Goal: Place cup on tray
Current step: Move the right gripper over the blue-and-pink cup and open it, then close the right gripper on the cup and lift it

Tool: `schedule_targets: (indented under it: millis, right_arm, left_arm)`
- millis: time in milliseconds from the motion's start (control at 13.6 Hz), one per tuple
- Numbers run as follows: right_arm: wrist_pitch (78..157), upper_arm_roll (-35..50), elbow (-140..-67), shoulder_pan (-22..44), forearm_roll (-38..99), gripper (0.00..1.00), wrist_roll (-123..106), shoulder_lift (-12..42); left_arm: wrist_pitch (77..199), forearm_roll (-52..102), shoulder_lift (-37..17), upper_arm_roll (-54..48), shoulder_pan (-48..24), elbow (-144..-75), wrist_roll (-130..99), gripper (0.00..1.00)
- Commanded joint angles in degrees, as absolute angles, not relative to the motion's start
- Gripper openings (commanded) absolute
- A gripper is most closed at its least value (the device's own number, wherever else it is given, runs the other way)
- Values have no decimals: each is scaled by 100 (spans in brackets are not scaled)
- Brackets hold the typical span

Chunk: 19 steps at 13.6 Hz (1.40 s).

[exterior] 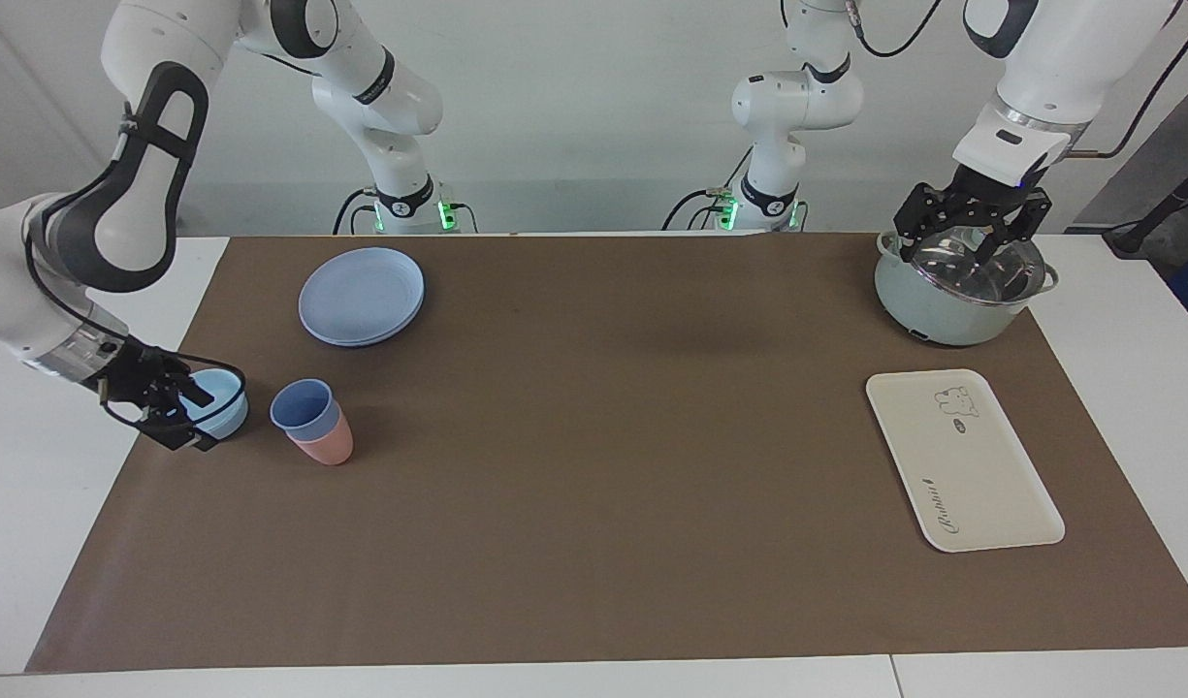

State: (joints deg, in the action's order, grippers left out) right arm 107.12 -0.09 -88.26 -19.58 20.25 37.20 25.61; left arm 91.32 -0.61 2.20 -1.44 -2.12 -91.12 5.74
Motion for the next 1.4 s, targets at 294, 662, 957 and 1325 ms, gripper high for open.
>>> schedule_targets:
  millis: [294,662,957,1325]
  right_arm:
    - [10195,61,-7928,-2127,2996,94,4632,3718]
    - [10187,70,-8225,-2048,3699,94,4658,3867]
    - [10160,105,-8753,-2039,4121,94,4605,3718]
    - [10073,114,-9264,-2030,4473,94,4377,3498]
  left_arm:
    - [9132,-141,343,-149,-193,-9237,598,100]
    - [9132,-141,343,-149,-193,-9229,598,100]
    - [9132,-141,343,-149,-193,-9229,598,100]
    - [9132,-141,343,-149,-193,-9229,598,100]
